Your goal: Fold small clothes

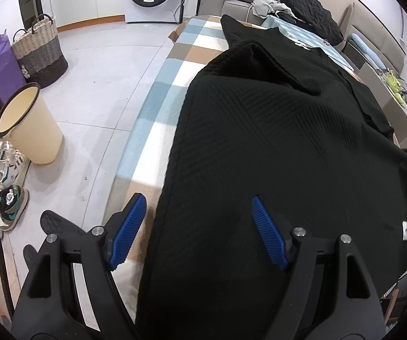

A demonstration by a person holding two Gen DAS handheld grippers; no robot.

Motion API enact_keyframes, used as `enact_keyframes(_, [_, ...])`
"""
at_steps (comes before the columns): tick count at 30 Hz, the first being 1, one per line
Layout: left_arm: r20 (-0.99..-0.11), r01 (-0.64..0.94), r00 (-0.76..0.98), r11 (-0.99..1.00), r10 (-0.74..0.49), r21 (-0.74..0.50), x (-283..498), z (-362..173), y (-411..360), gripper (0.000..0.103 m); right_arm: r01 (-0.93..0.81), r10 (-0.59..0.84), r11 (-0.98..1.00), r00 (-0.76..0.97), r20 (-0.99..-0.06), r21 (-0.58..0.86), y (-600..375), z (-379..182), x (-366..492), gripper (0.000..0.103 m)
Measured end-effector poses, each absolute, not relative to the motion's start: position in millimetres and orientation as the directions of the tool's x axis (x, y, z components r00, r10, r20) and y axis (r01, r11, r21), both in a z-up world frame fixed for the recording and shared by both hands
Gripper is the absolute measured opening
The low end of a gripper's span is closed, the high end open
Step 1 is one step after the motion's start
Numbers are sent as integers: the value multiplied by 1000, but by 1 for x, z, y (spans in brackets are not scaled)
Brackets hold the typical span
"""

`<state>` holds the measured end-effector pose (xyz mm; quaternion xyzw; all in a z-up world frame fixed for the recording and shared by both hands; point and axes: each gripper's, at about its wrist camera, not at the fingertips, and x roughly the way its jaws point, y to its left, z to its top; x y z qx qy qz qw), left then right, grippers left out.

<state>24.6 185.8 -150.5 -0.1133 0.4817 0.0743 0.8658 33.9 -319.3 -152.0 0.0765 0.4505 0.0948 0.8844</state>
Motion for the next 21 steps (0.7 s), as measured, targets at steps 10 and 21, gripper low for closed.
enact_keyframes(10, [-857, -202, 514, 976, 38, -78, 12, -159, 170, 75, -140, 243, 970, 573, -783, 199, -309, -155, 21, 54])
enact_keyframes(21, [-815, -187, 577, 979, 42, -83, 0, -162, 165, 75, -187, 233, 971, 593, -770, 150, -305, -160, 18, 55])
